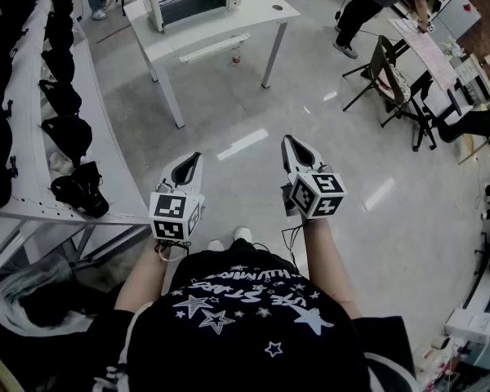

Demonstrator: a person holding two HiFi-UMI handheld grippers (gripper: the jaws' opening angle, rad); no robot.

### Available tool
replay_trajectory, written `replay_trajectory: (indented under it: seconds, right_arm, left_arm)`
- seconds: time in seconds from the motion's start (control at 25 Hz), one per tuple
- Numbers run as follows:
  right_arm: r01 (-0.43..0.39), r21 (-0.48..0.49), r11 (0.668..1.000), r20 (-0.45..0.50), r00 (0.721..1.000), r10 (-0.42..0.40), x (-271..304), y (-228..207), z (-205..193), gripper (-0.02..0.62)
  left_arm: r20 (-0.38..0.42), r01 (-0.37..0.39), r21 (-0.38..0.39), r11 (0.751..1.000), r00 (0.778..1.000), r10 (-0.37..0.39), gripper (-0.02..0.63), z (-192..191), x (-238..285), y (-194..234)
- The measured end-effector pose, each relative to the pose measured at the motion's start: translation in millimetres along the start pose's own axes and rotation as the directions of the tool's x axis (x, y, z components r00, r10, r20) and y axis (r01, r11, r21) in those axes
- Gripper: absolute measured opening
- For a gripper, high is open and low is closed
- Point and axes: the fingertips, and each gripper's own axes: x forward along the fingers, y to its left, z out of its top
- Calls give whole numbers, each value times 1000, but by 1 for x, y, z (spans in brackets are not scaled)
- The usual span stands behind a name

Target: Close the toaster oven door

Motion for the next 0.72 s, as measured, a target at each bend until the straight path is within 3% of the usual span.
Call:
replay_trajectory:
  seconds: [0.48, 0.72]
  right_arm:
    - [-18, 15, 1000, -8, 1000, 19, 1, -18, -6, 3]
    - [-48, 34, 998, 12, 999, 47, 1, -34, 0, 3]
  left_arm:
    - [-41, -3, 5, 1000, 999, 3, 21, -12, 10, -16]
    - [-30, -61, 13, 998, 998, 61, 21, -1, 16, -18]
